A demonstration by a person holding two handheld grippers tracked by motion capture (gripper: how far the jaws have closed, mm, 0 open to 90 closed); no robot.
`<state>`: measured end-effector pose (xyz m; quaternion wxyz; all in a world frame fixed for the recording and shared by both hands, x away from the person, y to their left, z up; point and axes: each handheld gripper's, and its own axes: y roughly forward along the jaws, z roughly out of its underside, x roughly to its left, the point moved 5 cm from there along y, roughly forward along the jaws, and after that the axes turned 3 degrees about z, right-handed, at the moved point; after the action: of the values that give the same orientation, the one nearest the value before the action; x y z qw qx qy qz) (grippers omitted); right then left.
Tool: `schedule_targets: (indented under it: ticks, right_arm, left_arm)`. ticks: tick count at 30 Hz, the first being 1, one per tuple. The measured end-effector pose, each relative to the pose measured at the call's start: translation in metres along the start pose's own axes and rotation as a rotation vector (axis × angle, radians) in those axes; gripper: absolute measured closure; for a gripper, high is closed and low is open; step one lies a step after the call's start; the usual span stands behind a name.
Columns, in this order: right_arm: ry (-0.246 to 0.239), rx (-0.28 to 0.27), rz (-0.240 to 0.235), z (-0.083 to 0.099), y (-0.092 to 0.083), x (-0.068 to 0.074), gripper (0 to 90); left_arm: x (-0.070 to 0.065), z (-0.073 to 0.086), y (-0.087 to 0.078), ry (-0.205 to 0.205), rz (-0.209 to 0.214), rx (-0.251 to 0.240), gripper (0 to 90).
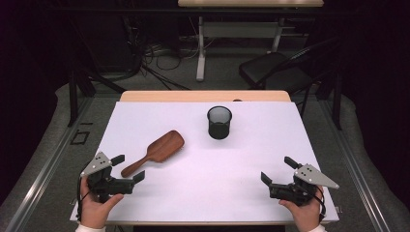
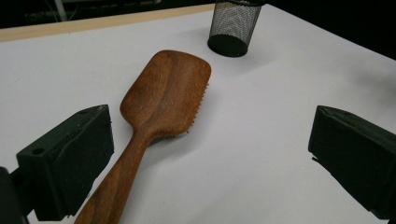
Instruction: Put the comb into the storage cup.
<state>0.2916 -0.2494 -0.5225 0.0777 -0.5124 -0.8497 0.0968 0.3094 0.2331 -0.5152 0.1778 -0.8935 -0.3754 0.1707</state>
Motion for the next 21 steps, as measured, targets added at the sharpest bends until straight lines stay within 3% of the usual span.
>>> schedule_targets:
  ticks: [10, 21]
  right_arm:
    - [0.012, 0.014, 0.004, 0.002, 0.002, -0.001, 1.0]
    - [0.017, 0.023, 0.010, 0.004, 0.004, -0.003, 2.1]
  left_arm:
    - [0.006, 0.006, 0.003, -0.005, -0.015, 0.077, 0.2]
    - [0.014, 0.012, 0.005, 0.001, -0.078, 0.168, 0.2]
